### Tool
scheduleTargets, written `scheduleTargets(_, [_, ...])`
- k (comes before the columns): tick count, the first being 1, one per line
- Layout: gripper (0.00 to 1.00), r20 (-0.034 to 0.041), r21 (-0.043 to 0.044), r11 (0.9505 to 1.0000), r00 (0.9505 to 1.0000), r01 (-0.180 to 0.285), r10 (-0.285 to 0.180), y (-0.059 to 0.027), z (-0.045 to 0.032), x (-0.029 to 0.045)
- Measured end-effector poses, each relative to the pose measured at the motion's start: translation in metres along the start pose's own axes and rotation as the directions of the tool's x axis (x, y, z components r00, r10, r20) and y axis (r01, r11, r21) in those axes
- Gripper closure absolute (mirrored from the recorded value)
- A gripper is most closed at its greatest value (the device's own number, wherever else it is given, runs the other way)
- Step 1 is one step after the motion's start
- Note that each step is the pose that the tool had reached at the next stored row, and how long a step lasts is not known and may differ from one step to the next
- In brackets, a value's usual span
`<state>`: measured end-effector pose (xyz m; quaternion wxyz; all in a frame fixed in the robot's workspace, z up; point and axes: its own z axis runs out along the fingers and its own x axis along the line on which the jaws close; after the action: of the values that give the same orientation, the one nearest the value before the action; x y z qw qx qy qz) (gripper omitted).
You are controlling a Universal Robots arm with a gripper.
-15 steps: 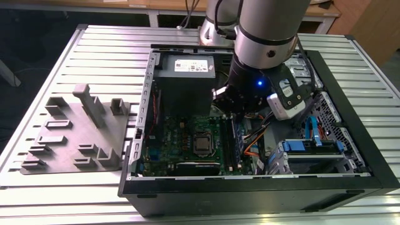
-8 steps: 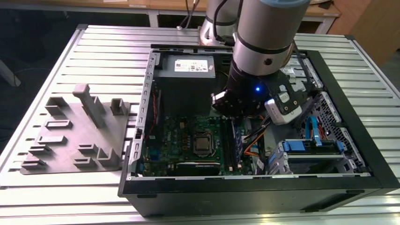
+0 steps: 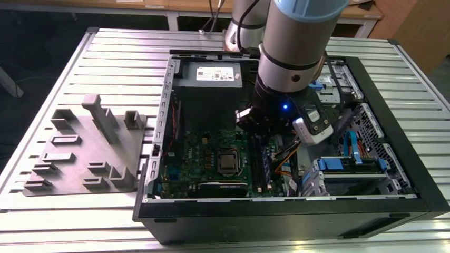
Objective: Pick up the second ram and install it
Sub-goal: 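Insert the second ram into the second slot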
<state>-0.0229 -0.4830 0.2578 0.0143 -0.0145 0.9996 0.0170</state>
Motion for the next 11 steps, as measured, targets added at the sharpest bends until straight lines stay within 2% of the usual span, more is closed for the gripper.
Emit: scheduleTargets(11, [0.91,0.0000,0.0000,1.0000,1.0000,0.000,0.000,-0.0003,0.0153,0.0078])
